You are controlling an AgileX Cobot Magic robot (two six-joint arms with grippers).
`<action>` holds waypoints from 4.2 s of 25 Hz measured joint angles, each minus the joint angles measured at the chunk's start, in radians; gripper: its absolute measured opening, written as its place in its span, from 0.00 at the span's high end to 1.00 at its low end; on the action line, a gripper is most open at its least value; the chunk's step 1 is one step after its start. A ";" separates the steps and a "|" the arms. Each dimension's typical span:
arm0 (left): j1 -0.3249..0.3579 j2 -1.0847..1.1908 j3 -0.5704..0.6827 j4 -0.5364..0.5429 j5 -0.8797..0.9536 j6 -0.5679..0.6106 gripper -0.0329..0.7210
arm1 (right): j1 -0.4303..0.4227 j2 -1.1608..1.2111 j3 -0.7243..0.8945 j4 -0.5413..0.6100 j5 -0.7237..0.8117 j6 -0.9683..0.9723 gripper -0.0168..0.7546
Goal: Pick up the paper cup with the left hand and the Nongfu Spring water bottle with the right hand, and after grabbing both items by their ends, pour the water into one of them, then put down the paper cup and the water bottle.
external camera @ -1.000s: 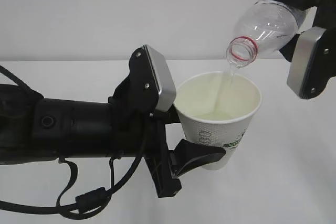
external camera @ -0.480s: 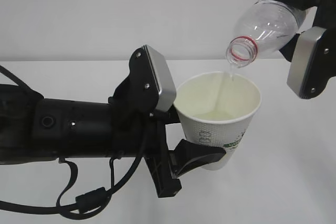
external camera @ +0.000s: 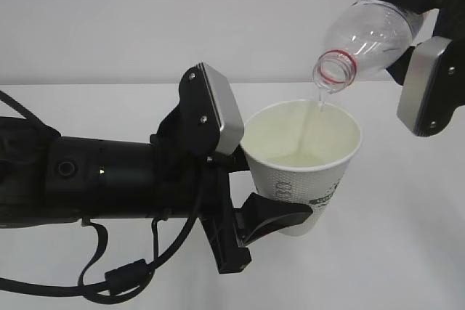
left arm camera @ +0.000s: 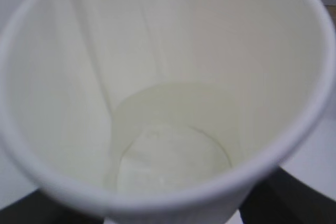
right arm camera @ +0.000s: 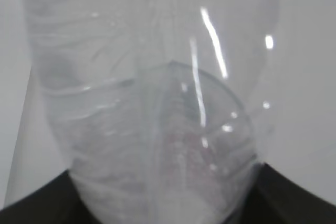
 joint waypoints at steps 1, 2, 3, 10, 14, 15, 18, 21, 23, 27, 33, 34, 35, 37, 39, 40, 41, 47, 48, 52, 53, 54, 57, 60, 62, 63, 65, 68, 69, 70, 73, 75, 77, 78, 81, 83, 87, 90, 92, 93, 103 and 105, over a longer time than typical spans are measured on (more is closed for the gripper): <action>0.000 0.000 0.000 0.000 0.000 0.000 0.30 | 0.000 0.000 -0.002 0.000 0.000 0.000 0.41; 0.000 0.000 0.000 0.000 0.000 0.000 0.30 | 0.000 0.000 -0.002 0.000 -0.001 0.000 0.41; 0.000 0.000 0.000 0.000 0.000 0.000 0.30 | 0.000 0.000 -0.002 0.000 -0.001 0.000 0.41; 0.000 0.000 0.000 0.000 -0.035 0.000 0.30 | 0.000 0.000 -0.002 0.000 -0.001 0.000 0.41; 0.000 0.000 0.000 0.000 -0.037 0.000 0.30 | 0.000 0.000 -0.002 0.000 -0.001 0.000 0.41; 0.000 0.000 0.000 0.000 -0.037 0.000 0.30 | 0.000 0.000 -0.002 0.000 -0.001 0.000 0.41; 0.000 0.000 0.000 0.000 -0.035 0.000 0.30 | 0.000 0.000 -0.002 0.000 -0.001 -0.008 0.41; 0.000 0.000 0.000 0.000 -0.024 0.000 0.30 | 0.000 0.000 -0.002 0.000 -0.001 -0.012 0.41; 0.000 0.002 0.000 0.000 -0.020 0.000 0.30 | 0.000 0.000 -0.002 0.001 -0.001 -0.015 0.41; 0.000 0.023 0.000 0.000 -0.020 0.000 0.30 | 0.000 0.000 -0.002 0.001 -0.001 -0.016 0.41; 0.000 0.039 0.000 0.000 -0.018 0.000 0.30 | 0.000 0.000 -0.002 0.001 -0.002 -0.019 0.41; 0.000 0.039 0.000 0.000 -0.018 0.000 0.30 | 0.000 0.000 -0.002 0.002 -0.002 -0.019 0.41; 0.000 0.039 0.000 0.000 -0.018 0.000 0.30 | 0.000 0.000 -0.002 0.002 -0.002 -0.019 0.41; 0.000 0.039 0.000 0.000 -0.018 0.000 0.30 | 0.000 0.000 -0.002 0.002 -0.002 -0.022 0.41; 0.000 0.039 0.000 0.000 -0.018 0.000 0.30 | 0.000 0.000 -0.002 0.002 -0.002 -0.023 0.41; 0.000 0.039 0.000 0.000 -0.018 0.000 0.30 | 0.000 0.000 -0.002 0.002 -0.002 -0.023 0.41; 0.000 0.039 0.000 0.000 -0.018 0.000 0.30 | 0.000 0.000 -0.002 0.002 -0.002 -0.023 0.41; 0.000 0.039 0.000 0.001 -0.018 0.000 0.30 | 0.000 0.000 -0.002 0.002 -0.004 -0.023 0.41; 0.000 0.039 0.000 0.004 -0.018 0.000 0.30 | 0.000 0.000 -0.002 0.002 -0.007 -0.023 0.41; 0.000 0.039 0.000 0.012 -0.018 0.000 0.30 | 0.000 0.000 -0.002 0.002 -0.008 -0.024 0.41; 0.000 0.039 0.000 0.021 -0.018 0.000 0.30 | 0.000 0.000 -0.002 0.002 -0.008 -0.024 0.41; 0.000 0.039 0.000 0.034 -0.018 0.000 0.30 | 0.000 0.000 -0.002 0.002 -0.008 -0.024 0.41; 0.000 0.039 0.000 0.053 -0.018 0.000 0.30 | 0.000 0.000 -0.002 0.002 -0.008 -0.024 0.41; 0.000 0.039 0.000 0.057 -0.018 -0.002 0.30 | 0.000 0.000 -0.002 0.002 -0.008 -0.026 0.41; 0.000 0.039 0.000 0.057 -0.018 -0.002 0.30 | 0.000 0.000 -0.002 0.002 -0.008 -0.026 0.41; 0.000 0.039 0.000 0.057 -0.020 -0.002 0.30 | 0.000 0.000 -0.002 0.002 -0.008 -0.026 0.41; 0.000 0.039 0.000 0.057 -0.020 -0.002 0.30 | 0.000 0.000 -0.002 0.002 -0.008 -0.026 0.41; 0.000 0.039 0.000 0.054 -0.020 -0.002 0.30 | 0.000 0.000 -0.002 0.002 -0.008 -0.026 0.41; 0.000 0.039 0.000 0.054 -0.020 -0.002 0.30 | 0.000 0.000 -0.002 0.002 -0.008 -0.026 0.41; 0.000 0.039 0.000 0.054 -0.020 -0.002 0.30 | 0.000 0.000 -0.002 0.002 -0.008 -0.026 0.41; 0.000 0.039 0.000 0.054 -0.020 -0.002 0.30 | 0.000 0.000 -0.002 0.002 -0.008 -0.027 0.41; 0.000 0.039 0.000 0.054 -0.020 -0.002 0.30 | 0.000 0.000 -0.002 0.002 -0.008 -0.027 0.41; 0.000 0.039 0.000 0.054 -0.020 -0.002 0.30 | 0.000 0.000 -0.002 0.002 -0.008 -0.027 0.41; 0.000 0.039 0.000 0.054 -0.020 -0.002 0.30 | 0.000 0.000 -0.002 0.002 -0.008 -0.029 0.41; 0.000 0.039 0.000 0.054 -0.020 -0.002 0.30 | 0.000 0.000 -0.002 0.002 -0.008 -0.038 0.41; 0.000 0.039 0.000 0.054 -0.020 -0.002 0.30 | 0.000 0.000 -0.002 0.002 -0.008 -0.040 0.41; 0.000 0.039 0.000 0.054 -0.020 -0.002 0.30 | 0.000 0.000 -0.002 0.002 -0.008 -0.042 0.41; 0.000 0.039 0.000 0.054 -0.020 -0.002 0.30 | 0.000 0.000 -0.002 0.002 -0.008 -0.044 0.41; 0.000 0.039 0.000 0.054 -0.020 -0.002 0.30 | 0.000 0.000 -0.002 0.002 -0.008 -0.044 0.41; 0.000 0.039 0.000 0.054 -0.020 -0.002 0.30 | 0.000 0.000 -0.002 0.002 -0.008 -0.044 0.41; 0.000 0.039 0.000 0.039 -0.020 -0.002 0.30 | 0.000 0.000 -0.002 0.002 -0.010 -0.063 0.41; 0.000 0.039 0.000 0.029 -0.020 -0.002 0.30 | 0.000 0.000 -0.002 0.002 -0.010 -0.065 0.41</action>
